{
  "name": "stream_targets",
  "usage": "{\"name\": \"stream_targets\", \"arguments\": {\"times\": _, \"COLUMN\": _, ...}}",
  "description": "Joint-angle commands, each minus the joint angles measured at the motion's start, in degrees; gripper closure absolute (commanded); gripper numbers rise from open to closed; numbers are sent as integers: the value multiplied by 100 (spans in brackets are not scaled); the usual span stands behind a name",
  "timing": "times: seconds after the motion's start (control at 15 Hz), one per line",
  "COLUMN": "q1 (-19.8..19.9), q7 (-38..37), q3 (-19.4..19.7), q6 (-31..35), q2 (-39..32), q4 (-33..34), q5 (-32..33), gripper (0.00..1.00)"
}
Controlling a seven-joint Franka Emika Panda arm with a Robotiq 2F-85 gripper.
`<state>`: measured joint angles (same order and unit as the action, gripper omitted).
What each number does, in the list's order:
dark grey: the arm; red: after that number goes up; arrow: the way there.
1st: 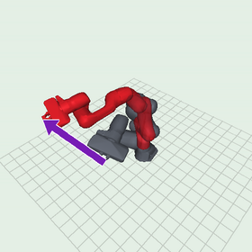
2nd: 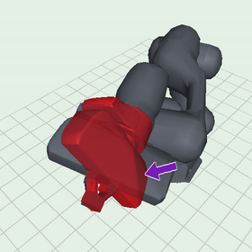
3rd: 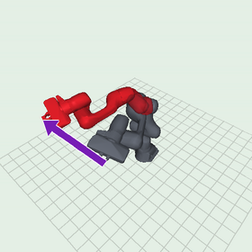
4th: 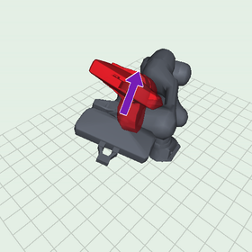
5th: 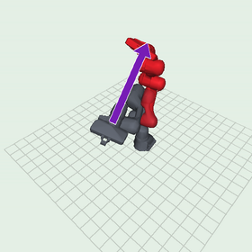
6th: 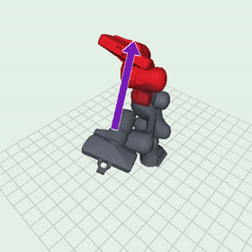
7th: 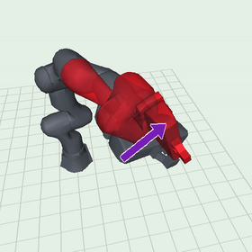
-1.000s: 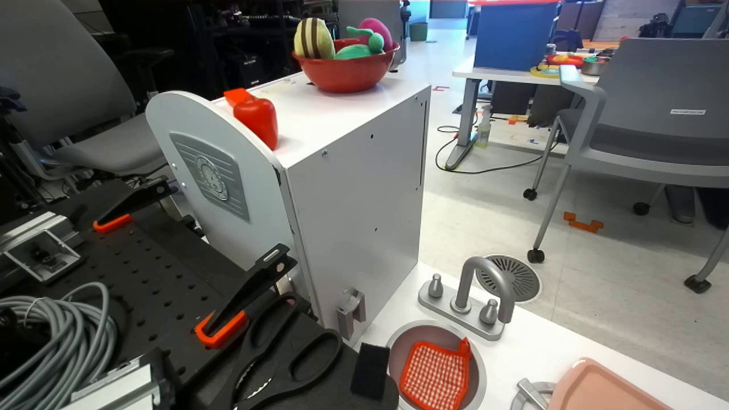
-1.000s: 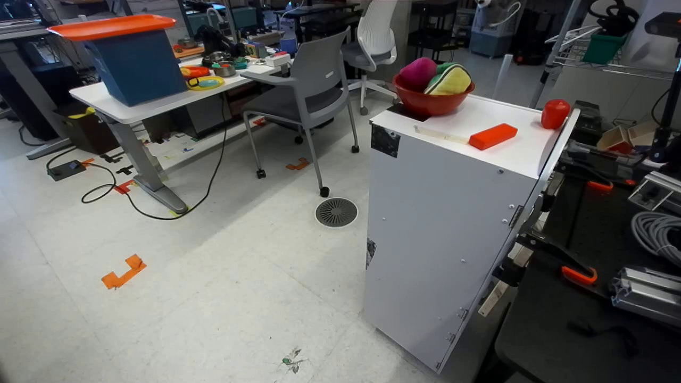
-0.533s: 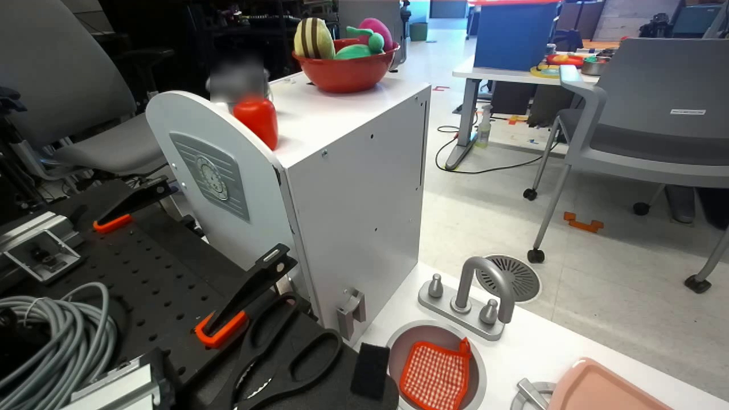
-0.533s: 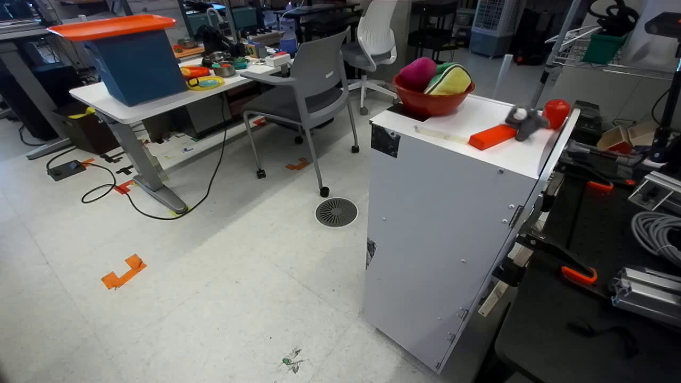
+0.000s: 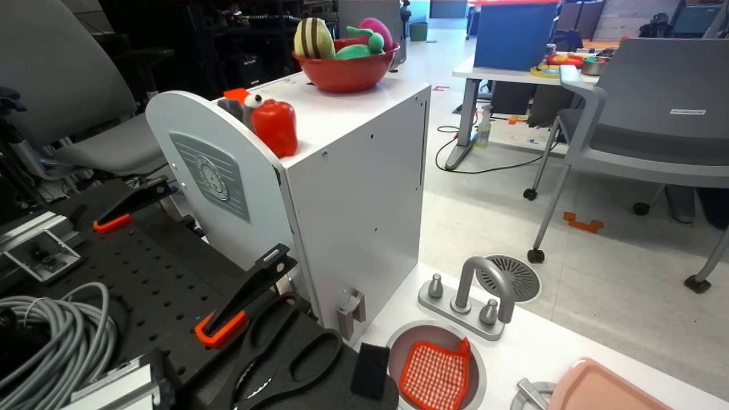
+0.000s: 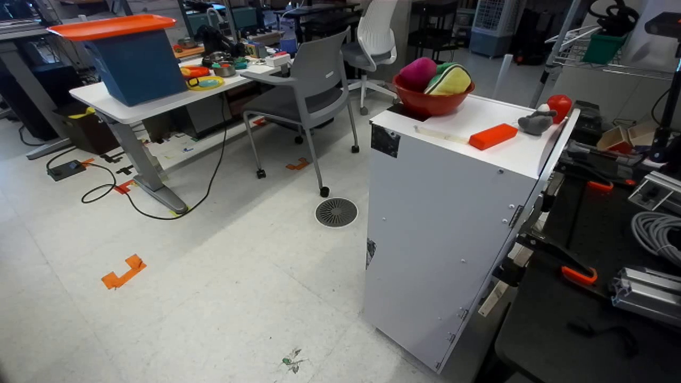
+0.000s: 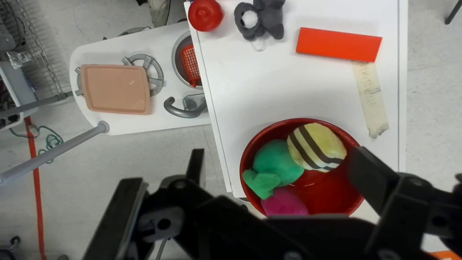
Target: Remove the gray doll out of the bowl
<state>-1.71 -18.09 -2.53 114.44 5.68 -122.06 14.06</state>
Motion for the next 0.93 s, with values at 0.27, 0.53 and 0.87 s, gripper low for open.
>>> {"name": "stream_targets", "arguments": {"times": 0.27, "q1": 40, "q7": -43, "q3": -33, "q6": 45, "q2": 134, "q4": -89, "q5": 192, "gripper": 0}}
{"name": "stream_targets", "arguments": {"times": 0.53, "q1": 131, "q7": -12, "q3": 50, "q6": 565, "q2": 63, "q4": -130, "q5": 265, "gripper": 0}}
{"name": "stream_targets", "arguments": {"times": 0.87, "q1": 161, "q7": 117, "q3": 59, "q6": 825, "q2": -2, "q4": -135, "q5": 150, "gripper": 0}}
